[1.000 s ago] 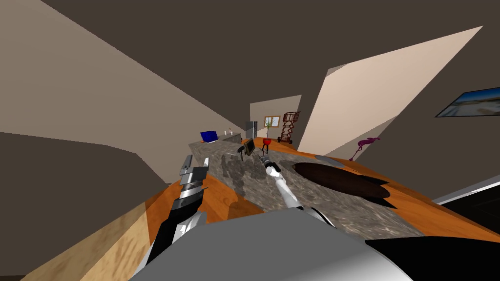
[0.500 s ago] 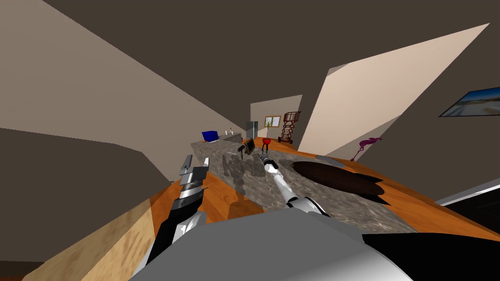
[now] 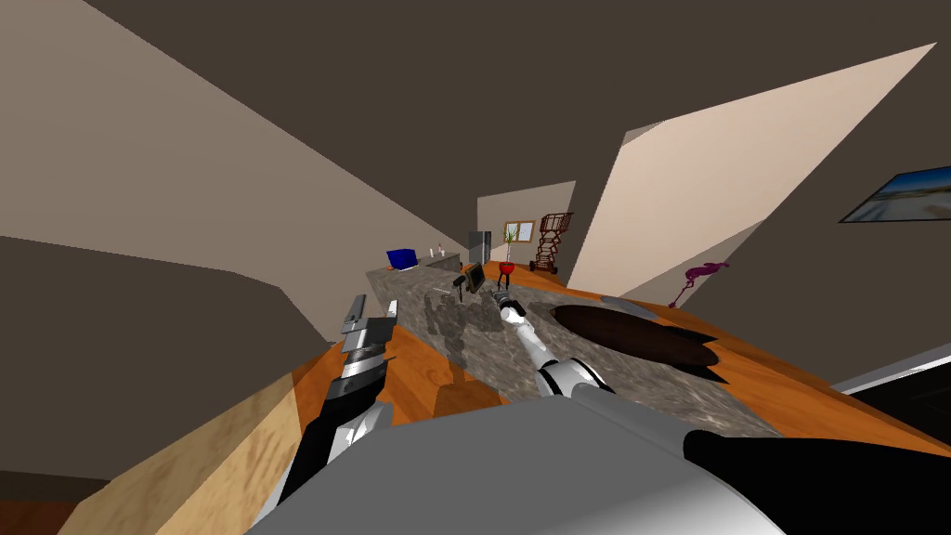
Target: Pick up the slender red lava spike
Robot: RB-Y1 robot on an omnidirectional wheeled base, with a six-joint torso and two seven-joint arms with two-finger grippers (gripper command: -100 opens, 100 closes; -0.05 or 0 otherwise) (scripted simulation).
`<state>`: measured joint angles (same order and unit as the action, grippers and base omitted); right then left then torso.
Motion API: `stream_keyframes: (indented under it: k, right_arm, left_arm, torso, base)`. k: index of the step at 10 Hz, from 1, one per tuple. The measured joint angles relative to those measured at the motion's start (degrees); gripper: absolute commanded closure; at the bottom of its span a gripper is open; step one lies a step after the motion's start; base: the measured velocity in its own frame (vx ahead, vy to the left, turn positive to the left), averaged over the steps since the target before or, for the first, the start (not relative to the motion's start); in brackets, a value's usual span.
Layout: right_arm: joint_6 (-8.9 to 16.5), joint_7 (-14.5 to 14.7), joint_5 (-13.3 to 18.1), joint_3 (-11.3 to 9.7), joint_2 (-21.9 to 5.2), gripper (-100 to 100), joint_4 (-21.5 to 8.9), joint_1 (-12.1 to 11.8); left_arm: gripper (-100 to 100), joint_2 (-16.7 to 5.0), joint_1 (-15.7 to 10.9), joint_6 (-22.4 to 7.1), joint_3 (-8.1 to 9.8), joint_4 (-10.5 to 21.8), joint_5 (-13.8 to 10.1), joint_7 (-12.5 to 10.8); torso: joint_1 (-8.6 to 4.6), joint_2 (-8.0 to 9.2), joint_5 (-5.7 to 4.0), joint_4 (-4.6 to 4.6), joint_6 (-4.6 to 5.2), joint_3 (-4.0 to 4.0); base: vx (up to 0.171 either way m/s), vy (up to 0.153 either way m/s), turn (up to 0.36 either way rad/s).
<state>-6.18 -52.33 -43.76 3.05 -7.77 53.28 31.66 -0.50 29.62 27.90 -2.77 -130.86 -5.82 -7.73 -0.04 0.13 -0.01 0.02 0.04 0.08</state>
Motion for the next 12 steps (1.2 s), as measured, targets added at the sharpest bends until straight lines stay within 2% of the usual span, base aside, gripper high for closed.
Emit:
stream_keyframes:
  k: [1, 5, 6, 7, 10, 12]
  right_arm:
    - [0.13, 0.08, 0.02, 0.08, 0.02, 100, -0.08, 0.00]
    - [0.10, 0.00, -0.03, 0.11, 0.03, 100, -0.05, 0.02]
    - [0.10, 0.00, -0.03, 0.11, 0.03, 0, -0.05, 0.01]
    - [0.10, 0.00, -0.03, 0.11, 0.03, 100, -0.05, 0.01]
    - [2.33, 1.19, -0.21, -0.18, 0.85, 100, 5.61, -4.90]
    - [3.04, 1.57, -0.33, -0.37, 1.07, 100, 8.19, -7.08]
  left_arm:
    - [0, 0.00, 0.00, 0.00, 0.00, 0.00, 0.00, 0.00]
    - [0, 0.00, 0.00, 0.00, 0.00, 0.00, 0.00, 0.00]
    - [0, 0.00, 0.00, 0.00, 0.00, 0.00, 0.00, 0.00]
    - [0, 0.00, 0.00, 0.00, 0.00, 0.00, 0.00, 0.00]
    - [0, 0.00, 0.01, 0.00, 0.00, 0.00, 0.00, 0.00]
    - [0, 0.00, 0.00, 0.00, 0.00, 0.00, 0.00, 0.00]
  torso:
    - [0.02, -0.07, 0.00, -0.01, 0.00, -0.04]
    - [0.07, -0.14, 0.04, -0.05, -0.02, -0.09]
    - [0.08, -0.14, 0.04, -0.05, -0.02, -0.09]
    - [0.08, -0.14, 0.04, -0.05, -0.02, -0.09]
    - [0.05, -0.55, -0.06, -0.39, 0.01, -0.45]
    - [-0.02, -0.59, -0.12, -0.53, -0.02, -0.56]
  base:
    - [0.000, 0.000, 0.000]
    - [0.000, 0.000, 0.000]
    - [0.000, 0.000, 0.000]
    - [0.076, 0.017, -0.040]
    - [0.085, 0.017, -0.033]
    - [0.042, 0.016, -0.024]
